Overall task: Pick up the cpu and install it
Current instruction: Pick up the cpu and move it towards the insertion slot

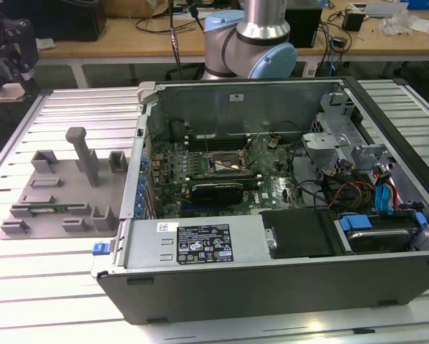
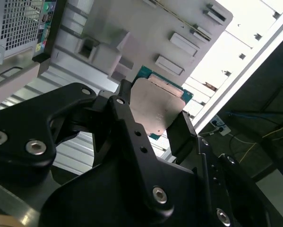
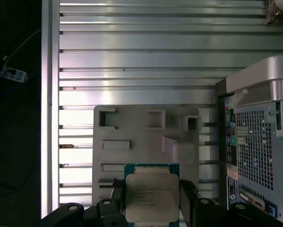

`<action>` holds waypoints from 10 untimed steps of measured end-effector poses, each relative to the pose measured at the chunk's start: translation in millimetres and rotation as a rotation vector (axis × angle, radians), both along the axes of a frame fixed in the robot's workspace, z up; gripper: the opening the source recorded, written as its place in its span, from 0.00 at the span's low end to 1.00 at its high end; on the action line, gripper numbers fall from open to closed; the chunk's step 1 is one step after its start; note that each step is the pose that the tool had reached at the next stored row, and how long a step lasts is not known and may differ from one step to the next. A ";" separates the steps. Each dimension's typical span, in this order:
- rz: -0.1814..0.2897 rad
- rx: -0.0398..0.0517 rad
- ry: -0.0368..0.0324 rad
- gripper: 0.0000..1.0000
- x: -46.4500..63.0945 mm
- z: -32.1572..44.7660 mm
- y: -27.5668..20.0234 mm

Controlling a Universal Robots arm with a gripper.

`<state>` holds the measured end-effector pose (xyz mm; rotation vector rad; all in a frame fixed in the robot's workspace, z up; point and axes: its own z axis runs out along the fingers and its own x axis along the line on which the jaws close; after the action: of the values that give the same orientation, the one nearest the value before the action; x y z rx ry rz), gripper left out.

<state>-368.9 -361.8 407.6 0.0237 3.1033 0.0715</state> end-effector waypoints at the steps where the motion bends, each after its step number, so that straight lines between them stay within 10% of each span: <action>1: 0.000 0.0000 0.0001 0.55 2.5 0.1 0.0; 10: 0.000 -0.0001 0.0001 0.55 34.8 0.1 -0.2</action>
<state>-334.1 -362.0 407.6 0.0237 3.1034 0.0714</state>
